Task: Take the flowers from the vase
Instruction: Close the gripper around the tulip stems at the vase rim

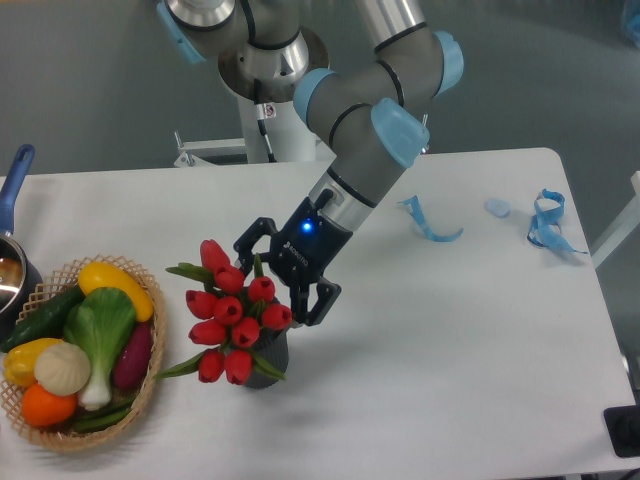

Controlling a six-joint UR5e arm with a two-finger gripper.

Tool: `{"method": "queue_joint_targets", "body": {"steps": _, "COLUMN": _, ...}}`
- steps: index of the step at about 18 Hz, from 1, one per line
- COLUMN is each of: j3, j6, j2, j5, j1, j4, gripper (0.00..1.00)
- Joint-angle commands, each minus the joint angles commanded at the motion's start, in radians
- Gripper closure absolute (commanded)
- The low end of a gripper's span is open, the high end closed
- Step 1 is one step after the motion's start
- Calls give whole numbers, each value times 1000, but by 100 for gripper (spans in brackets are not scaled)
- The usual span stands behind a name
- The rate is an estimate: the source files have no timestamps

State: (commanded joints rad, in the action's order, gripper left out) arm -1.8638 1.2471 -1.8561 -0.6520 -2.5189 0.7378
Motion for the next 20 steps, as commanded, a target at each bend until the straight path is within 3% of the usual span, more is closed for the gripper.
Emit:
{"method": "queue_joint_targets", "body": {"steps": 2, "j3": 5, "j6": 2, "j2": -6, "j5": 0, "j1": 6, "j4": 0, "gripper": 3}}
{"method": "queue_joint_targets", "body": {"steps": 5, "j3": 6, "j6": 0, "j2": -5, "j5": 14, "j1": 5, "j4": 0, "gripper": 30}}
{"method": "queue_joint_targets", "body": {"steps": 10, "j3": 2, "j6": 0, "j2": 2, "j5": 20, "j1": -3, "j4": 0, "gripper": 59}}
{"method": "queue_joint_targets", "body": {"steps": 16, "j3": 5, "j6": -40, "j2": 6, "j5": 77, "j1": -21, "j4": 0, "gripper": 62}}
{"method": "queue_joint_targets", "body": {"steps": 20, "j3": 5, "j6": -95, "j2": 44, "j5": 81, "j1": -23, "j4": 2, "gripper": 62}}
